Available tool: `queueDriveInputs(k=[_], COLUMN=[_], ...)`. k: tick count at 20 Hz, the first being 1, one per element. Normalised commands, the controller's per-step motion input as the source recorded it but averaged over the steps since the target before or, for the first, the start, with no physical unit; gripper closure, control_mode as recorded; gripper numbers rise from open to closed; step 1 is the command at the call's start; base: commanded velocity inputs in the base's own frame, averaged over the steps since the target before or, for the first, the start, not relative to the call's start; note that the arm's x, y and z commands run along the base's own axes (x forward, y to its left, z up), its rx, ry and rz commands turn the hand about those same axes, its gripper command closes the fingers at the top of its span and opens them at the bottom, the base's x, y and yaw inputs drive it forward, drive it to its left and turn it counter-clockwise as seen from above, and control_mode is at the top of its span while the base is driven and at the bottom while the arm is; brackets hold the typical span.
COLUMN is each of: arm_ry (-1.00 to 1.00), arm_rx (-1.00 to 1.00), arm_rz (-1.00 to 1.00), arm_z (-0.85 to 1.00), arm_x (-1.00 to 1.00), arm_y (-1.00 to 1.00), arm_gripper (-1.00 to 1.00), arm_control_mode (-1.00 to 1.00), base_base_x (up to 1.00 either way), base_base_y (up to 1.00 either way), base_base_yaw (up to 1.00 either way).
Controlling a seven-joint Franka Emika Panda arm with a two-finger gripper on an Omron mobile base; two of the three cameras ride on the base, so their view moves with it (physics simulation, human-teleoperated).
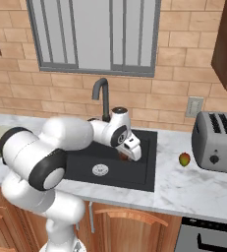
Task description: There is a mixed pile of frozen fruits and vegetables on the counter. Locate all the frozen vegetables and place the items in a bowl on the counter. Take all the frozen fruits and defrost them in a running sink.
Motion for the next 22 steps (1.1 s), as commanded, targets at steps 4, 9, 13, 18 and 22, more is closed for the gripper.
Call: queueDriveInputs(k=[4,9,13,18,22], arm_ry=[0.02,0.00,0.00,0.00,0.00], arm_rx=[0.00,0.00,-0.05,-0.05,-0.01], arm_rz=[0.25,0.27,0.10,0.01,0.00], arm_z=[-0.33,-0.31,-0.15,-0.29,-0.39], arm_x=[0.54,0.52,0.26,0.24,0.34], arm_y=[0.49,0.11,-0.02,0.07,0.10], arm_gripper=[1.00,1.00,1.00,1.00,1.00], arm_control_mode=[-1.00,-1.00,-1.00,-1.00,-1.00], base_base_x=[0.00,0.00,0.00,0.00,0.00], base_base_y=[0.00,0.00,0.00,0.00,0.00], base_base_yaw=[0.00,0.00,0.00,0.00,0.00])
